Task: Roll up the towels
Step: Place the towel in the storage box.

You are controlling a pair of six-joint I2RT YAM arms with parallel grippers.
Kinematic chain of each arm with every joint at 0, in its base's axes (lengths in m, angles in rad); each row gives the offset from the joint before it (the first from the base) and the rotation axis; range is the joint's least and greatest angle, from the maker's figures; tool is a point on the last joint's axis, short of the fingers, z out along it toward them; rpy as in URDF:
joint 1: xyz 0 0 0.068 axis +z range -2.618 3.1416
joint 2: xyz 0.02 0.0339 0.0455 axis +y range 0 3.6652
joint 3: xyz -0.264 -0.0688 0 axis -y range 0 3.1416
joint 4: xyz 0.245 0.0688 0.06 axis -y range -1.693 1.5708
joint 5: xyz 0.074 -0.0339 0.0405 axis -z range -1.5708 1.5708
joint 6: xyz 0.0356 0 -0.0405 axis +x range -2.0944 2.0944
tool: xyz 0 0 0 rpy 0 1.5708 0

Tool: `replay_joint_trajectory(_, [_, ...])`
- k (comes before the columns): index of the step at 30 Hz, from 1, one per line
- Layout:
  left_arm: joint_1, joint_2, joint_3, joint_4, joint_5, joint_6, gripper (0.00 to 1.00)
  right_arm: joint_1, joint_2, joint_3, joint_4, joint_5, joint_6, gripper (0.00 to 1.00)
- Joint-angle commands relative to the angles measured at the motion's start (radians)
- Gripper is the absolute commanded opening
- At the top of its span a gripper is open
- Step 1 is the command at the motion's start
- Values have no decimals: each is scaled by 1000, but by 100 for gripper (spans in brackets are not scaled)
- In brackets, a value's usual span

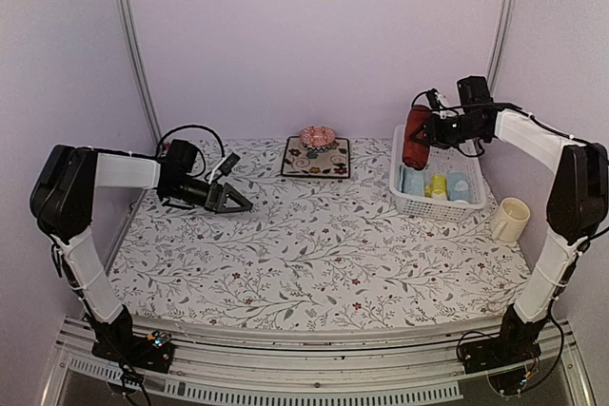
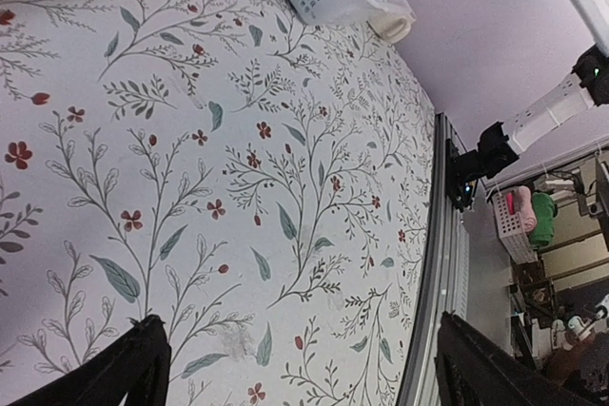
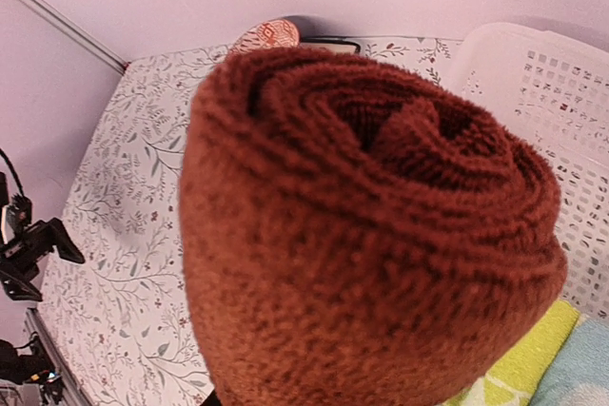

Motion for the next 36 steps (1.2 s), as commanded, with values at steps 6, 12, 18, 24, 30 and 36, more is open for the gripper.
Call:
replay_joint_trajectory(6, [10,30,29,-26,36,31,97,-144,31,-105,224,-454,97,28])
replay_joint_trajectory(12, [10,46,34,-35,48,35,97,-190,115,-150,308,-657,137,29])
replay_joint_trajectory(18, [9,69,44,-53,66,40,97,-203,175,-214,405,-752,233,28])
replay_joint_trajectory(24, [10,78,44,-59,88,48,97,-205,126,-283,394,-752,242,29])
replay_joint_trajectory(30, [9,76,43,-70,101,55,97,-207,122,-301,346,-734,215,28])
replay_joint_trajectory(36, [10,78,41,-76,103,60,97,-210,164,-267,263,-680,181,29])
